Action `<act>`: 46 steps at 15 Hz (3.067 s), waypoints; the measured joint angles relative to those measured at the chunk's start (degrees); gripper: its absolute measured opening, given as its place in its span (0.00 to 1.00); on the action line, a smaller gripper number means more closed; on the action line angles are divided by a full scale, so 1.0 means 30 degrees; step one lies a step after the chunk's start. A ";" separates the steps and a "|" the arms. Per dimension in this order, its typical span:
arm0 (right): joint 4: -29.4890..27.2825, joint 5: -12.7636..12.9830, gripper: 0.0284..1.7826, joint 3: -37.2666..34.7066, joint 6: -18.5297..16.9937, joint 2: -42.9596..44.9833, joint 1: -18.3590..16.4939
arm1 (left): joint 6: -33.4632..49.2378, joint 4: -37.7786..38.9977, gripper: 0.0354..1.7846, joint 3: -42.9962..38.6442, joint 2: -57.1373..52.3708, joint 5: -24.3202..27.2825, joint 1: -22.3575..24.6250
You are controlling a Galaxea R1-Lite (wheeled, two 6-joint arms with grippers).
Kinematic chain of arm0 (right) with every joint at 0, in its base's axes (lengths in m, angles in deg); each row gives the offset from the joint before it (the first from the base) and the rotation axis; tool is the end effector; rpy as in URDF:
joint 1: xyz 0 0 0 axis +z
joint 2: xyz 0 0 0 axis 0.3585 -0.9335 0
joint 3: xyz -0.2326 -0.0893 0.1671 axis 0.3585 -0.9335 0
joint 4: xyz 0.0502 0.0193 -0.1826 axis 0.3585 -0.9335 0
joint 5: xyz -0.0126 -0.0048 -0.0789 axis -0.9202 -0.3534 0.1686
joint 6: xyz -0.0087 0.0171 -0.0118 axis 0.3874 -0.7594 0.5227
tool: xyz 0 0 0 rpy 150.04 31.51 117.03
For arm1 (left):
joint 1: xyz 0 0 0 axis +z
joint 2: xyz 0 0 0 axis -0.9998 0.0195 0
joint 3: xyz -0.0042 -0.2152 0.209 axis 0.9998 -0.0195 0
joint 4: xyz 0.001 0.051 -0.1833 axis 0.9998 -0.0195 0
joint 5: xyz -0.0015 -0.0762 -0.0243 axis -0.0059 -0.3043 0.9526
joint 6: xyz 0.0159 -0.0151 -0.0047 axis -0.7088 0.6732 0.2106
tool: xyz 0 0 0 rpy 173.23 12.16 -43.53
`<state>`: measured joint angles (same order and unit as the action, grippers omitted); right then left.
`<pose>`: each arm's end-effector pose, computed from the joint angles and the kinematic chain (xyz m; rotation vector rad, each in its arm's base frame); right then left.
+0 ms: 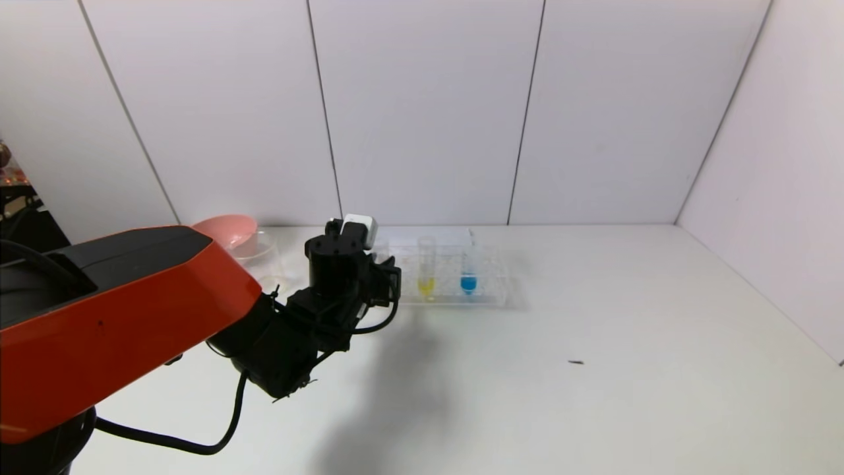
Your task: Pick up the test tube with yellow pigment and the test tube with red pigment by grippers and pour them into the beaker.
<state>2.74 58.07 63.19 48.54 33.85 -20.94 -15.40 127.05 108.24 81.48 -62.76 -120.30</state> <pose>-0.0228 0.0000 0.0759 0.0016 -0.0012 -0.0005 0.3475 -0.2047 0.0881 -0.0152 0.1452 -0.2534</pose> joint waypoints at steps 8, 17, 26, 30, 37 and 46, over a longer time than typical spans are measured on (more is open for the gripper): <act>0.0000 0.0000 0.95 0.0000 0.0000 0.0000 0.0000 | -0.0167 -0.0370 0.23 0.0000 -0.0642 -0.0004 -0.0045; 0.0000 0.0000 0.95 -0.0008 0.0000 0.0000 0.0000 | -0.0195 -0.1784 0.23 0.0605 -0.2223 0.0016 -0.0065; 0.0000 0.0000 0.95 0.0000 -0.0004 0.0000 -0.0008 | -0.0325 -0.3235 0.23 0.1402 -0.3795 0.0073 -0.0081; 0.0000 0.0000 0.95 0.0000 0.0000 0.0000 0.0008 | -0.0471 -0.4295 0.23 0.1544 -0.4787 0.0061 0.0028; 0.0000 0.0000 0.95 0.0000 0.0000 0.0000 0.0000 | -0.1382 -0.6335 0.23 0.1349 -0.7066 0.0805 0.1276; 0.0000 0.0000 0.95 0.0000 0.0000 0.0000 0.0000 | -0.1451 -0.8005 0.23 0.1540 -0.8822 0.2792 0.4393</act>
<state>2.74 58.07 63.19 48.54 33.85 -20.94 -19.75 103.04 112.86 55.01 -54.38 -107.12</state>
